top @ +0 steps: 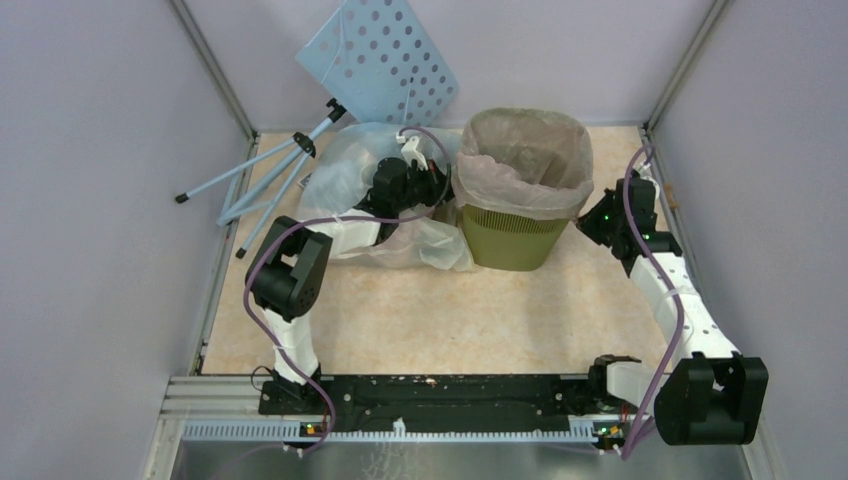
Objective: Put the trash bags into the trash bin
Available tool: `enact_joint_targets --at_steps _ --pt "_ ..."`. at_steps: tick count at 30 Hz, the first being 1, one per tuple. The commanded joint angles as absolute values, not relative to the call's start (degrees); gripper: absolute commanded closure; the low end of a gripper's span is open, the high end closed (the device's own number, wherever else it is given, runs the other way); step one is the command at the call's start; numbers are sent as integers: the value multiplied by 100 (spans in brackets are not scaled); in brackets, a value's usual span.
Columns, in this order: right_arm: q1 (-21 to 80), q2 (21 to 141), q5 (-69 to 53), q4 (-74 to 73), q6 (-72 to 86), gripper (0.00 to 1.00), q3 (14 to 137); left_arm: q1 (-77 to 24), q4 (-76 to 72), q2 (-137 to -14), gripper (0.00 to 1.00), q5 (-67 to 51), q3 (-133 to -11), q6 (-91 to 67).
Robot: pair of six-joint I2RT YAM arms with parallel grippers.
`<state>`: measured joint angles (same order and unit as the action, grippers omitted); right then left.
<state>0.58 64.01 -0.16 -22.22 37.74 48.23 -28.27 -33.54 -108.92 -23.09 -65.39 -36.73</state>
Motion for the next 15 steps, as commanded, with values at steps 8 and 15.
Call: enact_joint_targets --at_steps 8,15 --pt "22 6592 -188 -1832 3700 100 4750 -2872 -3228 -11287 100 -2049 -6872 -3194" --pt "18 6447 171 -1984 3476 79 4905 -2856 -3052 -11210 100 -1853 -6972 -2929"
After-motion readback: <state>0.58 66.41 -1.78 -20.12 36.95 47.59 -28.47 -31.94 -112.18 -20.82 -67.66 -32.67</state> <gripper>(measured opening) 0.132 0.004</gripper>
